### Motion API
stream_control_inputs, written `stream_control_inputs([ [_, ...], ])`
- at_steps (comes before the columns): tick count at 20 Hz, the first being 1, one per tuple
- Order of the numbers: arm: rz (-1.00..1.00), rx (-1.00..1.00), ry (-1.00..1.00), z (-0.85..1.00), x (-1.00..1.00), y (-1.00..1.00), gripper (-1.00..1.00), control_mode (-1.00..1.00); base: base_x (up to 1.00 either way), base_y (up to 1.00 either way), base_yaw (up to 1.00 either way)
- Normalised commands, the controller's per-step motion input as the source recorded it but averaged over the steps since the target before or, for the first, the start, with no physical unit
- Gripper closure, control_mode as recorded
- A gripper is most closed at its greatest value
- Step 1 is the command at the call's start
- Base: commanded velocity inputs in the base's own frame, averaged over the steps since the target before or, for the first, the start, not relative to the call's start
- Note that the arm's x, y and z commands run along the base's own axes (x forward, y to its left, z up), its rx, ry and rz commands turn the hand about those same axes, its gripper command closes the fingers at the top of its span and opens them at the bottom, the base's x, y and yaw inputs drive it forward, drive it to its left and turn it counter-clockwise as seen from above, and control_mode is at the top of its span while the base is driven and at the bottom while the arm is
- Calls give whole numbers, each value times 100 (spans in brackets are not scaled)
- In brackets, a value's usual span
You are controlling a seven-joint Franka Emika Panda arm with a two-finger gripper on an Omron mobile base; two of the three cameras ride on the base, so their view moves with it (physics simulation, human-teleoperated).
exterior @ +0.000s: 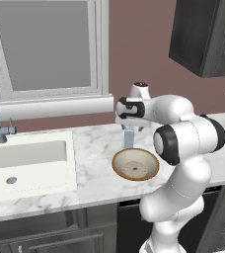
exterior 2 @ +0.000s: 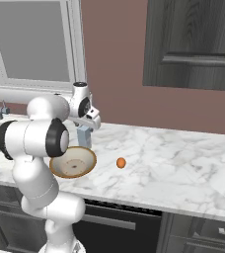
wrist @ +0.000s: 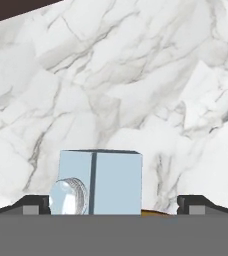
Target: Gather the eggs and milk located in the vicinity of the sink area and place them right next to the bowl.
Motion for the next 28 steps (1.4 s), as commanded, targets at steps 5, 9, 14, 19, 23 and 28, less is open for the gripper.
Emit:
stream_control_inputs([
  [5, 0, 0, 0, -11, 0, 1, -100, -100, 0, 0, 0],
  [9, 0, 0, 0, -12, 0, 0, -100, -100, 0, 0, 0],
  [14, 0, 0, 0, -13, 0, 0, -100, -100, 0, 0, 0],
  [19, 0, 0, 0, -4, 0, 0, -100, -100, 0, 0, 0],
  [23, 0, 0, 0, 0, 0, 0, 100, -100, 0, 0, 0],
  [28, 0, 0, 0, 0, 0, 0, 100, -100, 0, 0, 0],
])
